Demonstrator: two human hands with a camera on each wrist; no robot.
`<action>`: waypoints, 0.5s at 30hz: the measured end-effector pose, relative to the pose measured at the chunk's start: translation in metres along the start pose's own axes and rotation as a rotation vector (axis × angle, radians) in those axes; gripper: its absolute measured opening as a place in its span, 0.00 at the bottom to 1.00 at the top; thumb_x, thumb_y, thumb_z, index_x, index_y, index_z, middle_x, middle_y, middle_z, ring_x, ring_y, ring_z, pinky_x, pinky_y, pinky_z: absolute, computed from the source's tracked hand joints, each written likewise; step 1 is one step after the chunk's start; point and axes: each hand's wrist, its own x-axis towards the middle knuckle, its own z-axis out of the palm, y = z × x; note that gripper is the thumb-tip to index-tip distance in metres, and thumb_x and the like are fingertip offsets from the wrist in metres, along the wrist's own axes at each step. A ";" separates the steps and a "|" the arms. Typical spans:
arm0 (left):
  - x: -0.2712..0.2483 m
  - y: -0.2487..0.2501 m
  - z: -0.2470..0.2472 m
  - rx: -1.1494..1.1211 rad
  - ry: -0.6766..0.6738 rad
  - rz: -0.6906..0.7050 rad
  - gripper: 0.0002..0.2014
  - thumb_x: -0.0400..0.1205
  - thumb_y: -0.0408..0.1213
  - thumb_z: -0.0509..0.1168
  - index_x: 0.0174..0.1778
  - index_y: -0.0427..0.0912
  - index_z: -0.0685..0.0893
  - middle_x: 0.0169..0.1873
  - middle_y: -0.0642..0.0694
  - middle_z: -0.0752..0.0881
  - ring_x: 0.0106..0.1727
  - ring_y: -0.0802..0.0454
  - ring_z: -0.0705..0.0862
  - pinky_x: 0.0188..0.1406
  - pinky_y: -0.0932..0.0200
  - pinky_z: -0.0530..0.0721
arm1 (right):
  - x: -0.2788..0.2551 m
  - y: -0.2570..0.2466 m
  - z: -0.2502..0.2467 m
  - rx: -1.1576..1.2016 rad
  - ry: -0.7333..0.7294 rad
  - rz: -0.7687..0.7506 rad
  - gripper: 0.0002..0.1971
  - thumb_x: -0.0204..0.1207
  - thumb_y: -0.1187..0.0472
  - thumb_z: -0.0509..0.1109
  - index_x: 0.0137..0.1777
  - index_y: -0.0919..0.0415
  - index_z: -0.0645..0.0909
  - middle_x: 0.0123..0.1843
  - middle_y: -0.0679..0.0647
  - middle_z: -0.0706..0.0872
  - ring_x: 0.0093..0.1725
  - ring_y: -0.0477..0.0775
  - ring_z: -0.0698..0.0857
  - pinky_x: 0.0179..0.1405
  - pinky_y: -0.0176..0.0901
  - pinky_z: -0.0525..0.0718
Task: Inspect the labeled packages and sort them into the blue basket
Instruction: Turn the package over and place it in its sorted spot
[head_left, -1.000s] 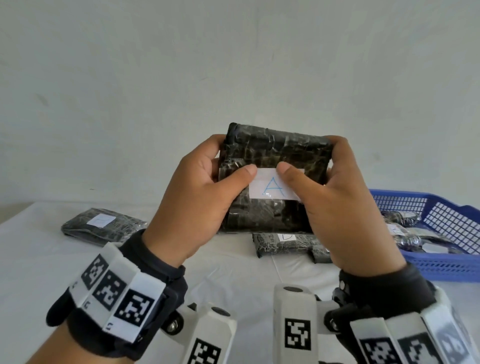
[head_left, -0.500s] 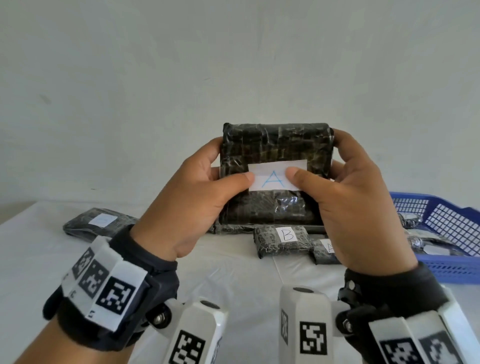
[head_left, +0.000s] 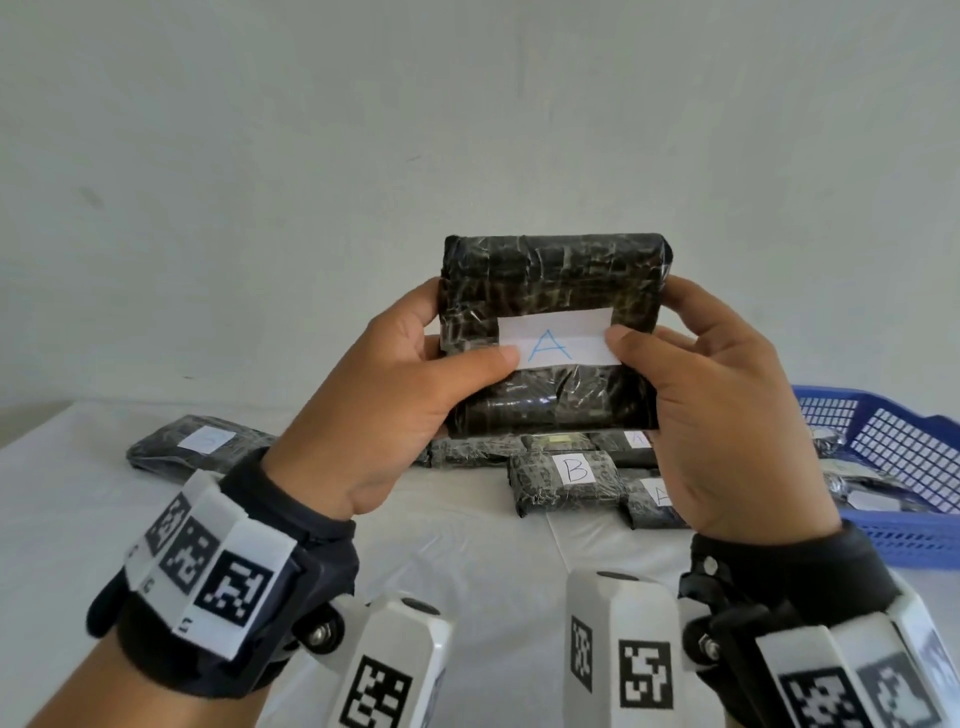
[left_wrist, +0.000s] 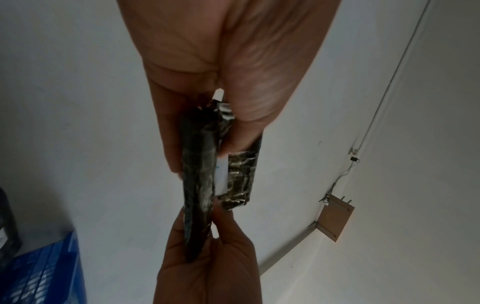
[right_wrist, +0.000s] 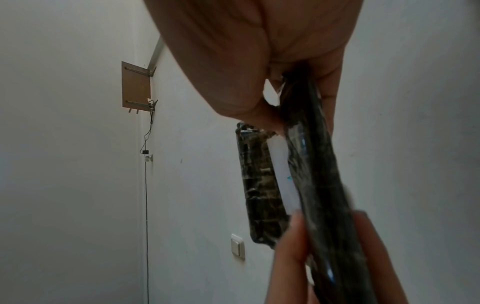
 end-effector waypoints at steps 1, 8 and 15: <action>0.001 -0.001 -0.001 0.008 -0.002 0.003 0.18 0.82 0.23 0.70 0.60 0.51 0.88 0.47 0.44 0.95 0.48 0.50 0.95 0.45 0.57 0.92 | 0.000 0.000 0.001 -0.023 -0.031 0.014 0.18 0.85 0.73 0.69 0.69 0.55 0.85 0.44 0.55 0.95 0.39 0.50 0.92 0.38 0.43 0.91; 0.000 -0.003 0.000 0.119 -0.020 0.071 0.25 0.79 0.21 0.74 0.66 0.51 0.85 0.55 0.47 0.94 0.58 0.50 0.93 0.58 0.52 0.91 | -0.003 0.004 0.006 -0.295 -0.025 -0.122 0.21 0.78 0.74 0.78 0.62 0.47 0.85 0.46 0.55 0.95 0.45 0.63 0.94 0.49 0.55 0.96; -0.002 0.001 0.000 0.119 -0.043 0.080 0.28 0.79 0.20 0.73 0.72 0.49 0.82 0.60 0.47 0.93 0.62 0.50 0.92 0.64 0.52 0.90 | -0.003 0.004 0.012 -0.445 -0.062 -0.204 0.29 0.71 0.62 0.87 0.69 0.49 0.81 0.59 0.42 0.92 0.61 0.37 0.88 0.64 0.47 0.88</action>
